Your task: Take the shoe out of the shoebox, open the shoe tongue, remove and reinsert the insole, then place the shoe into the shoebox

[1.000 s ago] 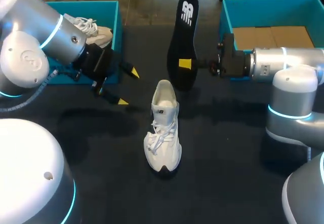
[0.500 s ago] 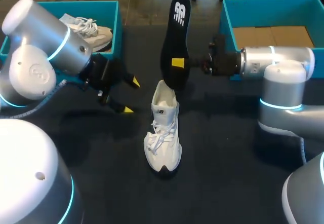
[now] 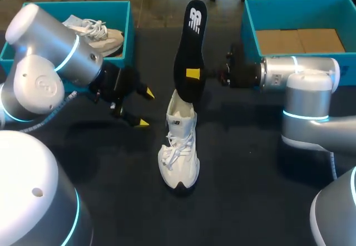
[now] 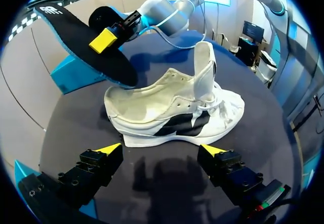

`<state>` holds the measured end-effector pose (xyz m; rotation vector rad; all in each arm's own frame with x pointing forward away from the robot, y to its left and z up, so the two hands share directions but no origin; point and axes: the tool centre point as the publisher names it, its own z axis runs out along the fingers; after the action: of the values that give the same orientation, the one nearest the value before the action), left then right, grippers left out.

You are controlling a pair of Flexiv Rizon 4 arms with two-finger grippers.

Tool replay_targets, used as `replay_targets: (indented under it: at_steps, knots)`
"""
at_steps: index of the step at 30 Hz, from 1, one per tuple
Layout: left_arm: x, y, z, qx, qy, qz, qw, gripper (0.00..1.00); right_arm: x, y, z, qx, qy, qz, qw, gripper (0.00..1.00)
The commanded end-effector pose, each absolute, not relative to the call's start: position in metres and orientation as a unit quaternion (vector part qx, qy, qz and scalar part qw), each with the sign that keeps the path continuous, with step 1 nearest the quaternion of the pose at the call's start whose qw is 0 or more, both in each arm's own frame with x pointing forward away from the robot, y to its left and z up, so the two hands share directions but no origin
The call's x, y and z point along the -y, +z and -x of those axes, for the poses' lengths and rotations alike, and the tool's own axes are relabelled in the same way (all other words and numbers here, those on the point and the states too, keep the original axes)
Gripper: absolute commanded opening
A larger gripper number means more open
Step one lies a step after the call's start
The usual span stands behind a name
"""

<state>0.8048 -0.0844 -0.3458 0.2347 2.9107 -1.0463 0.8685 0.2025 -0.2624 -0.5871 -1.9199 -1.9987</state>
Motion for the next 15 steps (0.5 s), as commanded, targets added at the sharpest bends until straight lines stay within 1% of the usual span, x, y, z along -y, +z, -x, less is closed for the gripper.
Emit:
replay_targets:
  at_steps: [1, 15]
  knots:
    - [0.0849, -0.3462, -0.8045, -0.939, -0.335, -0.074, 0.019, 1.0, -0.2041, -0.2629, -0.8667, 0.669, -0.697, 0.207, 0.155, 0.0]
    - [0.0844, -0.3477, -0.8006, -0.94, -0.333, -0.07, 0.014, 1.0, -0.2071, -0.2635, -0.8658, 0.669, -0.698, 0.205, 0.156, 0.0]
